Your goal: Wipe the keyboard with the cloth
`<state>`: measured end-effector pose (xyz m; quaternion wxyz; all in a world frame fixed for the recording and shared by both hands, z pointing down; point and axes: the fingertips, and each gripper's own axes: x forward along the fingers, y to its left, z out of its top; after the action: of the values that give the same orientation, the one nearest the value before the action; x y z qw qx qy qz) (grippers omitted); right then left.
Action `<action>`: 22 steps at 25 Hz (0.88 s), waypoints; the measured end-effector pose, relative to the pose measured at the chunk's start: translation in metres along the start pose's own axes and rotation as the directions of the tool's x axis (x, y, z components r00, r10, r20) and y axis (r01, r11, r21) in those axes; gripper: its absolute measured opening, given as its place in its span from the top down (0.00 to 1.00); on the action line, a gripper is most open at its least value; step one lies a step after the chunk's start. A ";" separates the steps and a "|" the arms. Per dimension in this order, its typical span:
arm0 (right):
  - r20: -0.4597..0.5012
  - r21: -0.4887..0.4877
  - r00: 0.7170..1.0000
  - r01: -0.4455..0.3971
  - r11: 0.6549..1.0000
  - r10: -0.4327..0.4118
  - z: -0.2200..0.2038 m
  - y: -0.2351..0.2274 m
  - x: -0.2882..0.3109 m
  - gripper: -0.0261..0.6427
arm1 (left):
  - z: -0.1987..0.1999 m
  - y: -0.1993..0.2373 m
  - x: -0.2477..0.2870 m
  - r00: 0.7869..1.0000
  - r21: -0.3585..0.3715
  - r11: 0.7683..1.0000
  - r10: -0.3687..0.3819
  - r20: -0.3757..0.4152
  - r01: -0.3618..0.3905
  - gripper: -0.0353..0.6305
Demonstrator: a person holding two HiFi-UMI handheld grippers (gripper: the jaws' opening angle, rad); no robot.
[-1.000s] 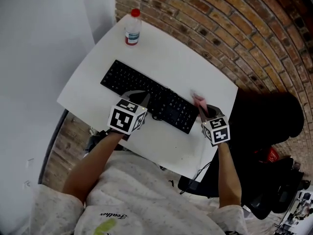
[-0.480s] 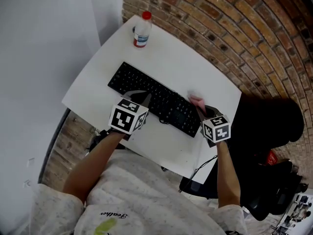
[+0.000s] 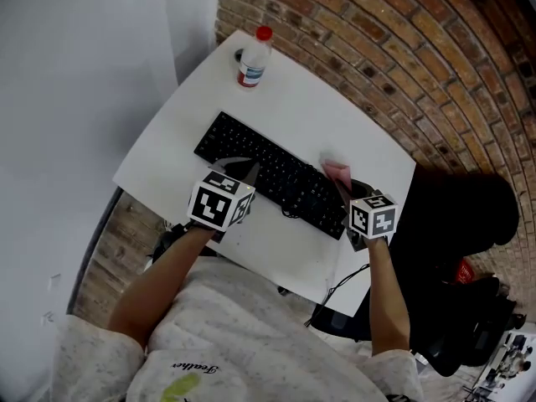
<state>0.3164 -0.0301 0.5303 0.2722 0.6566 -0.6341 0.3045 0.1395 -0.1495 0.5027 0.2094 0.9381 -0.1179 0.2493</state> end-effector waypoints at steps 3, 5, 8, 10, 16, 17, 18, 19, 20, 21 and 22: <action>-0.005 0.014 1.000 -0.024 1.000 0.024 0.005 0.005 0.004 0.93 | 0.000 0.005 -0.002 1.000 -0.003 1.000 -0.002 0.001 0.002 0.95; -0.011 0.027 0.999 -0.043 0.999 0.043 0.008 0.007 0.006 0.93 | 0.001 0.007 -0.003 1.000 -0.004 1.000 -0.002 0.001 0.002 0.95; -0.027 0.027 0.998 -0.058 0.998 0.059 0.012 0.009 0.009 0.93 | 0.000 0.010 -0.005 1.000 -0.002 1.000 -0.004 -0.004 0.003 0.95; -0.036 0.021 0.997 -0.070 0.997 0.071 0.016 0.011 0.012 0.93 | -0.002 0.012 -0.005 1.000 0.001 1.000 -0.006 -0.009 0.006 0.95; -0.055 0.002 0.992 -0.110 0.994 0.110 0.028 0.022 0.024 0.93 | -0.005 0.019 -0.009 1.000 0.009 1.000 -0.009 -0.015 0.010 0.95; -0.058 -0.003 0.992 -0.116 0.993 0.115 0.030 0.025 0.026 0.93 | -0.006 0.021 -0.011 1.000 0.009 1.000 -0.008 -0.015 0.008 0.95; -0.060 -0.007 0.991 -0.122 0.992 0.122 0.032 0.027 0.028 0.93 | -0.006 0.023 -0.012 1.000 0.007 1.000 -0.006 -0.015 0.006 0.95; -0.062 -0.010 0.990 -0.128 0.992 0.127 0.034 0.030 0.030 0.93 | -0.007 0.026 -0.014 1.000 0.004 1.000 -0.003 -0.015 0.003 0.95; -0.063 -0.014 0.989 -0.133 0.991 0.132 0.036 0.032 0.032 0.93 | -0.007 0.029 -0.015 1.000 0.001 1.000 0.001 -0.015 -0.001 0.95; -0.065 -0.018 0.988 -0.138 0.990 0.137 0.039 0.035 0.034 0.92 | -0.007 0.032 -0.017 1.000 -0.002 1.000 0.005 -0.014 -0.005 0.95; -0.067 -0.023 0.988 -0.143 0.989 0.141 0.041 0.037 0.036 0.93 | -0.007 0.035 -0.019 1.000 -0.005 1.000 0.009 -0.013 -0.009 0.95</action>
<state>0.2821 -0.0862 0.5293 0.2795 0.5957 -0.6741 0.3358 0.1092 -0.1755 0.5105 0.2112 0.9355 -0.1213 0.2561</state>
